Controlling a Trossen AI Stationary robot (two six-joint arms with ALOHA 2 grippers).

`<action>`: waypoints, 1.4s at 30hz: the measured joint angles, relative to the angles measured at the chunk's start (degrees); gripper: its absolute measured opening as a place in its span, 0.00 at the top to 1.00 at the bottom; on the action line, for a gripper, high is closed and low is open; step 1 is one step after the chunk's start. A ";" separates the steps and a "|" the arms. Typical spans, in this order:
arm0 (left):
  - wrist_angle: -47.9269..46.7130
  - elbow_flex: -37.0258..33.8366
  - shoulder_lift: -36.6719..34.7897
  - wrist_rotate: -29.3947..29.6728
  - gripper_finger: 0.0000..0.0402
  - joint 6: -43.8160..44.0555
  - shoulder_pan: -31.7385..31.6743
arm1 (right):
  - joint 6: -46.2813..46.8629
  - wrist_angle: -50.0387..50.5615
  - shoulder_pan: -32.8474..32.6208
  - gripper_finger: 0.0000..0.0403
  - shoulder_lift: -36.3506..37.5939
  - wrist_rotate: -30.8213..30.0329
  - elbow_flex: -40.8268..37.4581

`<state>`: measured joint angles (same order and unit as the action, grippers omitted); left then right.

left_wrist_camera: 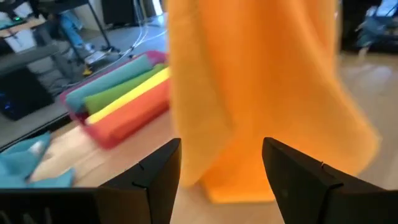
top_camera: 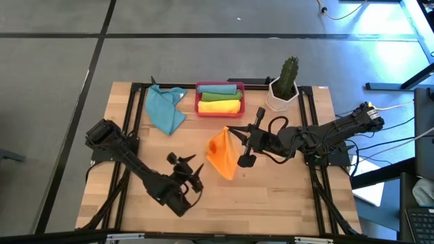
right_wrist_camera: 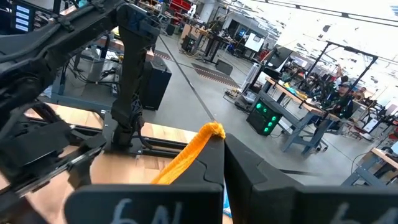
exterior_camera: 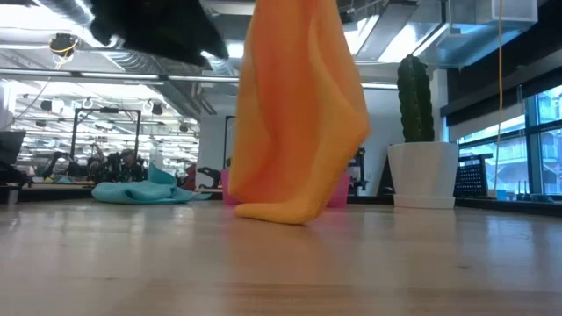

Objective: Roll microfiber towels into tight, uniform cylinder then place into a basket
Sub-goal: Roll the orange towel

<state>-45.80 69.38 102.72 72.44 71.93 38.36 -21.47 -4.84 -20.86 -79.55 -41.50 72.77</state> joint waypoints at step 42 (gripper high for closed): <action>-8.25 0.00 4.37 -5.32 0.46 -1.39 -16.69 | 0.37 0.94 0.00 0.99 0.02 0.00 -0.02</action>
<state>-54.04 69.38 107.09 67.12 70.54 21.67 -21.10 -3.90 -20.86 -79.53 -41.50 72.75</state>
